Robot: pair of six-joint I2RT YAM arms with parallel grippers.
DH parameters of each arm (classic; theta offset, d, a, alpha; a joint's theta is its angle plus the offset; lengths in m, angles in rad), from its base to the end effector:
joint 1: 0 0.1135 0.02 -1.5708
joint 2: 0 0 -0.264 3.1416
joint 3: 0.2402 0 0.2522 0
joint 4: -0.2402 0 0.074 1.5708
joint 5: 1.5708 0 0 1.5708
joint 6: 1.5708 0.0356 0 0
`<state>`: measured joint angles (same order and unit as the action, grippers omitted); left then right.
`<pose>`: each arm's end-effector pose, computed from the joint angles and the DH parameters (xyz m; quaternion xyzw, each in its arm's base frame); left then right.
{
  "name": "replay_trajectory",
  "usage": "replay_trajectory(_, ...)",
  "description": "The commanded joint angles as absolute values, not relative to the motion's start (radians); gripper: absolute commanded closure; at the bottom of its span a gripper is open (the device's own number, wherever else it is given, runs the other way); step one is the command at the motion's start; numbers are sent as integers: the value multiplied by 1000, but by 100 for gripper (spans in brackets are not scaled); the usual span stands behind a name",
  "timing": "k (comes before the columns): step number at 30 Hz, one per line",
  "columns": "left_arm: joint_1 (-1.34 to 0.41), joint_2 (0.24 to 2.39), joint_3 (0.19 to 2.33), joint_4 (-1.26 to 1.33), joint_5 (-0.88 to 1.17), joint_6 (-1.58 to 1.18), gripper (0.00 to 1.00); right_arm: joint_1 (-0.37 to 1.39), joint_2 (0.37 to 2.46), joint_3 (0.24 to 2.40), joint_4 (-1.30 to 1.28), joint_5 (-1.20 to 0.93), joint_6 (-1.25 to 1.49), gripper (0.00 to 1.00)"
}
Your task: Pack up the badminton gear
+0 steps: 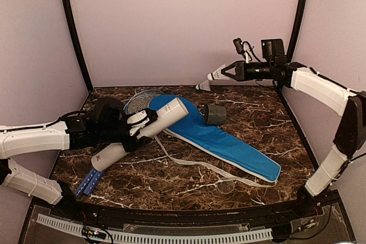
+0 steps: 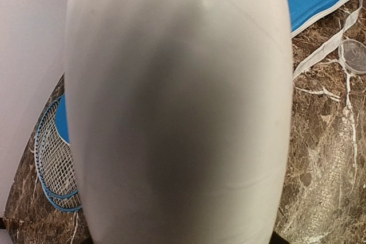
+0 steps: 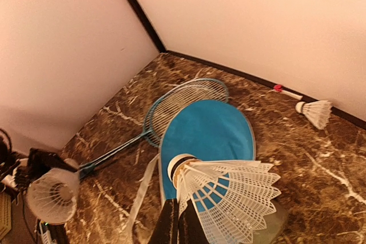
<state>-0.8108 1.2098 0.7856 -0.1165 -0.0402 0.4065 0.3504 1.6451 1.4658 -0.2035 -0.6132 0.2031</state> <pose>0.1861 -0.1937 0.2579 0.4894 0.7195 -0.0817 0.4860 0.3564 0.1521 0.3536 -0.2266 0.7755 0.3864 0.4449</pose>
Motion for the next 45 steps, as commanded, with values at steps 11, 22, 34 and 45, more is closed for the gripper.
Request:
replay_trajectory(11,-877,1204,822,-120,-33,412,42,603,1479,1302,-278,-756,235,100)
replay_trajectory(22,-887,1199,820,-125,-44,416,42,618,1448,1276,-300,-835,258,100)
replay_trajectory(34,-888,1206,822,-126,-49,418,42,620,1405,1248,-198,-921,311,100)
replay_trajectory(45,-890,1208,818,-123,-51,420,42,665,1535,1280,-324,-920,243,100)
